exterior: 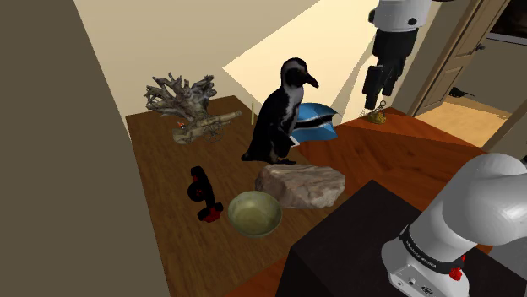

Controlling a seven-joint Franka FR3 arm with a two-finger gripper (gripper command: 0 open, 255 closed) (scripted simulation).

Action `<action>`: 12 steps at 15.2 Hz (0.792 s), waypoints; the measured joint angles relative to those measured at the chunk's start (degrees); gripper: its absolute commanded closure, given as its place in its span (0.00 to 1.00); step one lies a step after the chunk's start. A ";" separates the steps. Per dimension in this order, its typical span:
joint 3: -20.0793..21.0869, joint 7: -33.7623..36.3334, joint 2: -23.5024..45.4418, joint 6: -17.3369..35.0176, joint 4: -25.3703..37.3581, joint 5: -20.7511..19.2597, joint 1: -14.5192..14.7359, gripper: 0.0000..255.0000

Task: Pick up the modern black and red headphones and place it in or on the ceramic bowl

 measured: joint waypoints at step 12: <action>8.61 11.43 11.69 15.00 -2.25 6.18 1.86 0.00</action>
